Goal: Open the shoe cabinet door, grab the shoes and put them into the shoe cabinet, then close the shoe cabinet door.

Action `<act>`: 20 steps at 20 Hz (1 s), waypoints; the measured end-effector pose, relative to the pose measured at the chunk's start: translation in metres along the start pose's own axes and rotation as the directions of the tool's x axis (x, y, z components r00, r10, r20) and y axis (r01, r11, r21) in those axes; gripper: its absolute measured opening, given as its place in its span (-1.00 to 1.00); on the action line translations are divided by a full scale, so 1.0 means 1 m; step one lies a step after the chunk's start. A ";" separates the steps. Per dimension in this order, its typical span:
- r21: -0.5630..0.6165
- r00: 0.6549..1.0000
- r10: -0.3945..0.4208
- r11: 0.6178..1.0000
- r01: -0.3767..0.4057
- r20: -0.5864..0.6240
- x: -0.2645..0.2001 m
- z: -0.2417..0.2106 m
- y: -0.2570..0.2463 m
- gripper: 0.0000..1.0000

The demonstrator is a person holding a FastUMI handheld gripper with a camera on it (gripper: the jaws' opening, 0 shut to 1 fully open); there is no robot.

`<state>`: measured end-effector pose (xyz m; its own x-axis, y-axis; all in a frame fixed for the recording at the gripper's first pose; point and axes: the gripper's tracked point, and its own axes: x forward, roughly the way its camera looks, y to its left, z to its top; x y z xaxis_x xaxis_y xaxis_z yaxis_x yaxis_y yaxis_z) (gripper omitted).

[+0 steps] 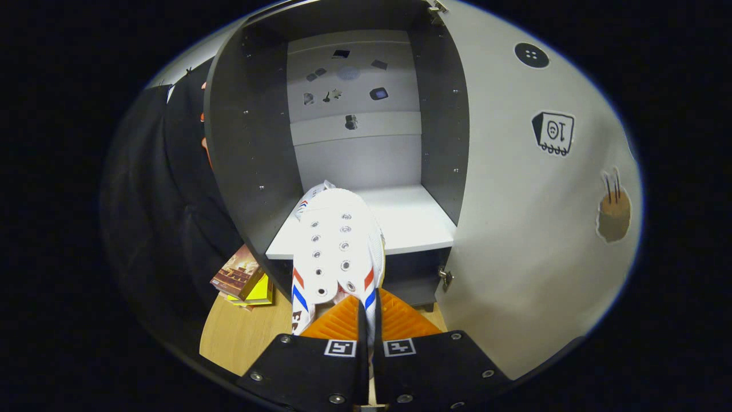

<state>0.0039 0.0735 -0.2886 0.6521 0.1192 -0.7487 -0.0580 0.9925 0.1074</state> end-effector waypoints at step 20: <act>-0.048 0.993 -0.118 0.992 0.118 0.003 0.120 0.114 -0.017 -0.94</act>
<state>0.1692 0.0675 -0.3061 0.6564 0.0016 -0.7544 -0.0173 0.9998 -0.0130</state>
